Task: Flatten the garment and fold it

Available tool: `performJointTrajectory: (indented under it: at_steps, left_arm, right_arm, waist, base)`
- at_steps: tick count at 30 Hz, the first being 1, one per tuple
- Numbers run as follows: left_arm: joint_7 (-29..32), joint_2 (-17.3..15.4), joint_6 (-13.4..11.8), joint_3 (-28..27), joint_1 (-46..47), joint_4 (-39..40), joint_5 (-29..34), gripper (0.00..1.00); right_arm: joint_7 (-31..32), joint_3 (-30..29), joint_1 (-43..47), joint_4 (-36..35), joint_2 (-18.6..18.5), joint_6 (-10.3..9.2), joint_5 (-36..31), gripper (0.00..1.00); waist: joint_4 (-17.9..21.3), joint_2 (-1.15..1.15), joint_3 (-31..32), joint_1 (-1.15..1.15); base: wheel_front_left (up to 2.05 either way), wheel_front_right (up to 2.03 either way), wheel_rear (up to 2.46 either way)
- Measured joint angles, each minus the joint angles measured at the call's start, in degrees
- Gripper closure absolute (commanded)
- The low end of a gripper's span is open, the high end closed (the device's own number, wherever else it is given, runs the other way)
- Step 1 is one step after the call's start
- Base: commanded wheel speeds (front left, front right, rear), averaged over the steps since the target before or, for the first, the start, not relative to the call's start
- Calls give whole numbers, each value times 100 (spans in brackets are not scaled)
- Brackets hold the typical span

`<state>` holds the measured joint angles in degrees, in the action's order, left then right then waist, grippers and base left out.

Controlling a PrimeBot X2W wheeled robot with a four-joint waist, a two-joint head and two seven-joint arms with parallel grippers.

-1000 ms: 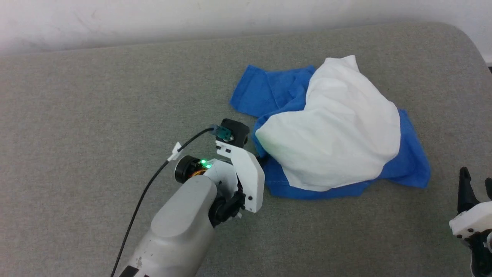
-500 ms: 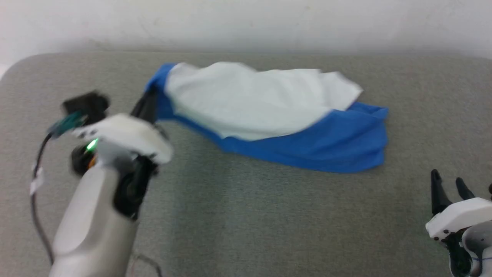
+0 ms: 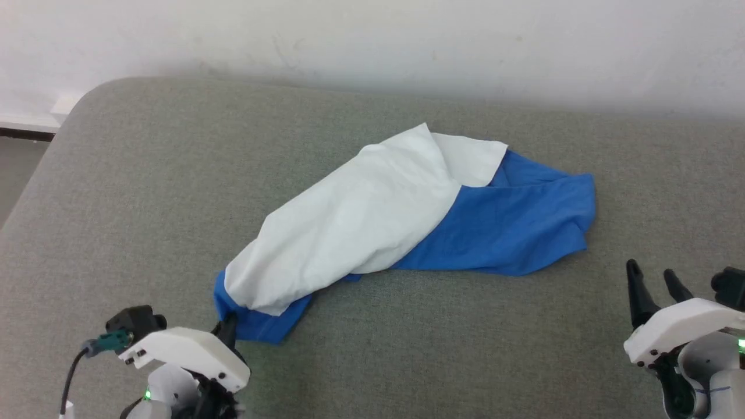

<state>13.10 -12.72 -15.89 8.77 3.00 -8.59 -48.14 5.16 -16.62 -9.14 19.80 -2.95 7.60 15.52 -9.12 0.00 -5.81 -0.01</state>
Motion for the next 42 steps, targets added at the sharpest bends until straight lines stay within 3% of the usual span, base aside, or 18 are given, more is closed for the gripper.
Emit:
performJointTrajectory:
  at_steps: [7, 13, 16, 22, 30, 31, 32, 33, 38, 42]
  left_arm:
    - [-627, -100, 233, -632, 100, 560, -241, 0]
    - [-2140, -690, 234, -631, 206, 743, 1176, 0]
    - [-2657, -714, 376, -354, 287, 712, 1807, 0]
    - [-2777, -339, 658, -321, 535, 840, 2583, 0]
    - [-2783, 294, 1274, -493, 712, 611, 2976, 0]
    - [-2783, 355, 1328, -531, 723, 561, 3011, 0]
    - [-2782, 408, 1377, -583, 743, 504, 3022, 0]
    - [-2783, 453, 1416, -636, 765, 464, 3054, 0]
    - [-2783, 603, 1584, -876, 788, 325, 3182, 0]
    - [-2783, 708, 1678, -1039, 787, 240, 3218, 0]
  right_arm:
    - [187, 277, -26, -101, -1, 0, -105, 0]
    - [895, 726, -460, -110, 2, -1, -475, 0]
    - [1400, 851, -823, 29, 1, -1, -880, 0]
    - [2117, 823, -1443, 472, 3, -1, -1675, 0]
    - [2205, 805, -1901, 1144, 0, -1, -2079, 0]
    - [2207, 821, -1937, 1227, -1, -1, -2069, 49]
    - [2174, 840, -1977, 1272, -7, -4, -2028, 88]
    - [2121, 890, -2025, 1299, -12, -5, -1997, 100]
    - [1788, 947, -2107, 1250, 22, -3, -1618, 100]
    - [1624, 627, -1964, 560, 24, -1, -1325, 100]
  waist:
    - [-2, 0, 63, 0]
    - [51, 0, 21, 0]
    - [46, 0, -54, 1]
    - [-37, 0, -276, 1]
    - [-212, 0, -625, 2]
    - [-230, 0, -661, 2]
    - [-247, 0, -693, 1]
    - [-258, 0, -718, 1]
    - [-222, 0, -721, 2]
    - [-132, 0, -607, 1]
  base:
    - [0, 0, 0]
    - [0, 0, 0]
    - [0, 0, 0]
    - [0, 0, 0]
    - [0, 0, 0]
    - [0, 0, 0]
    - [0, 0, 0]
    - [0, 0, 0]
    - [0, 0, 0]
    - [0, 0, 0]
